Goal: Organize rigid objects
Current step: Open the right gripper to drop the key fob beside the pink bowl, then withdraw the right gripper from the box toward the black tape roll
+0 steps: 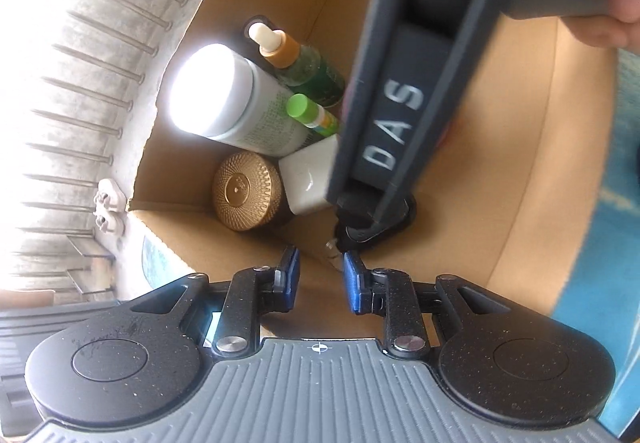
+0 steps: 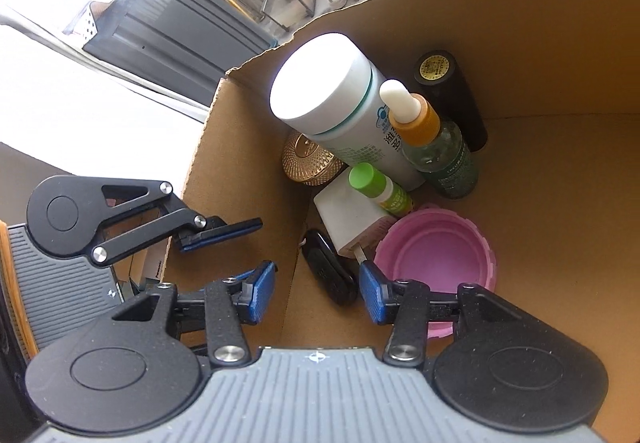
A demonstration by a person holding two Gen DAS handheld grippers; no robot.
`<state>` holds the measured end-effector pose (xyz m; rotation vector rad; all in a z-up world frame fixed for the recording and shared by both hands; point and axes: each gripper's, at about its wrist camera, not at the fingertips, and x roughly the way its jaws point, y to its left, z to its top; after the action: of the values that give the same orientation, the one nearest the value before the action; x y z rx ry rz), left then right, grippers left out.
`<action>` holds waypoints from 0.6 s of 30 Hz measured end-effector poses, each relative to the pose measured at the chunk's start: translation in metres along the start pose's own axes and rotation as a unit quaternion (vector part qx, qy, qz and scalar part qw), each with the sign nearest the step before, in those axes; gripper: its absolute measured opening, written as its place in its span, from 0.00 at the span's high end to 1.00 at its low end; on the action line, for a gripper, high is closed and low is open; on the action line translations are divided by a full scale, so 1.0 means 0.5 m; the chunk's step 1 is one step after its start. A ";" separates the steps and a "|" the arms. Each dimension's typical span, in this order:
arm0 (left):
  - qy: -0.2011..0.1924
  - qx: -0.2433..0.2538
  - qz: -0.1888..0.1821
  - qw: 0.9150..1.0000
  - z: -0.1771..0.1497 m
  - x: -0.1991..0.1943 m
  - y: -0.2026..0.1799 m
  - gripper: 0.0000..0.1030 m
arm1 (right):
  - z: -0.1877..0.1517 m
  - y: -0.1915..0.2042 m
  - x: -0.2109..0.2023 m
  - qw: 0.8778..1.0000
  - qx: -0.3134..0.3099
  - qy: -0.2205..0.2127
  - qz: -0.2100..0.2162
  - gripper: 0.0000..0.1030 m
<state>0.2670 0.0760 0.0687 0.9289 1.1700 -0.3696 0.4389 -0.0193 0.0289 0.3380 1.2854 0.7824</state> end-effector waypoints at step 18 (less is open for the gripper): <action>0.011 -0.061 -0.163 0.985 0.063 0.055 0.012 0.46 | -0.025 -0.039 -0.109 0.998 -0.022 -0.059 -0.017 0.52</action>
<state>0.3011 0.0604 0.0493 0.6355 1.3527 -0.5458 0.4295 -0.0726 0.0526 0.3226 1.1589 0.7500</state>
